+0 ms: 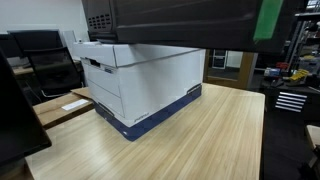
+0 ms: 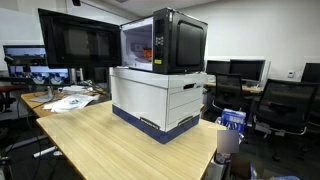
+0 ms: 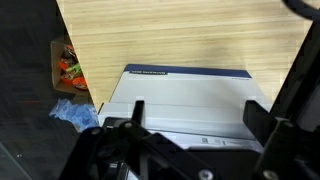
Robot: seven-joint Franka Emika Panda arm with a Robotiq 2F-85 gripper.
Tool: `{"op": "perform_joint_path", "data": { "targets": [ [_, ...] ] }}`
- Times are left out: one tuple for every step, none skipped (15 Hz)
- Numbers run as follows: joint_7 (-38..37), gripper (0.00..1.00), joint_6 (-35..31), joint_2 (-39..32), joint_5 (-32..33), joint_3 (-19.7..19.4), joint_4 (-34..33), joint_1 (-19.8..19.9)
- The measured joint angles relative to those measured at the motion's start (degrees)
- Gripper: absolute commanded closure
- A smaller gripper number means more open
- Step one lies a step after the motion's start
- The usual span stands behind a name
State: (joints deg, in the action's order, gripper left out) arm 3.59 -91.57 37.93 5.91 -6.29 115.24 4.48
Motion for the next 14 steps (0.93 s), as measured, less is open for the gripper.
{"op": "perform_joint_path", "data": {
  "targets": [
    [0.19,0.00,0.00,1.27,-0.28,0.21,-0.21,-0.70],
    [0.33,0.00,-0.01,2.66,-0.73,0.56,-0.24,-1.56],
    [0.43,0.00,-0.02,4.23,-1.38,1.16,-0.22,-2.70],
    [0.51,0.00,-0.10,5.14,-1.82,1.65,-0.17,-3.58],
    [0.62,0.00,-0.27,5.95,-2.32,2.23,0.00,-4.59],
    [0.71,0.00,-0.48,6.66,-2.74,2.82,0.34,-5.59],
    [0.75,0.00,-0.74,7.40,-3.30,3.63,0.88,-6.72],
    [0.77,0.00,-1.02,7.83,-3.62,4.19,1.32,-7.56],
    [1.10,0.00,-1.43,8.32,-3.91,4.84,1.89,-8.62],
    [1.53,0.00,-1.99,8.77,-4.09,5.27,2.56,-9.49],
    [2.00,0.00,-2.63,9.15,-4.26,5.53,3.17,-10.19],
    [2.73,0.04,-3.42,9.64,-4.46,5.77,3.93,-11.06],
    [3.15,0.18,-3.87,9.94,-4.55,5.84,4.38,-11.61],
    [3.67,0.29,-4.40,10.31,-4.65,5.93,4.86,-12.19]
  ]
}}
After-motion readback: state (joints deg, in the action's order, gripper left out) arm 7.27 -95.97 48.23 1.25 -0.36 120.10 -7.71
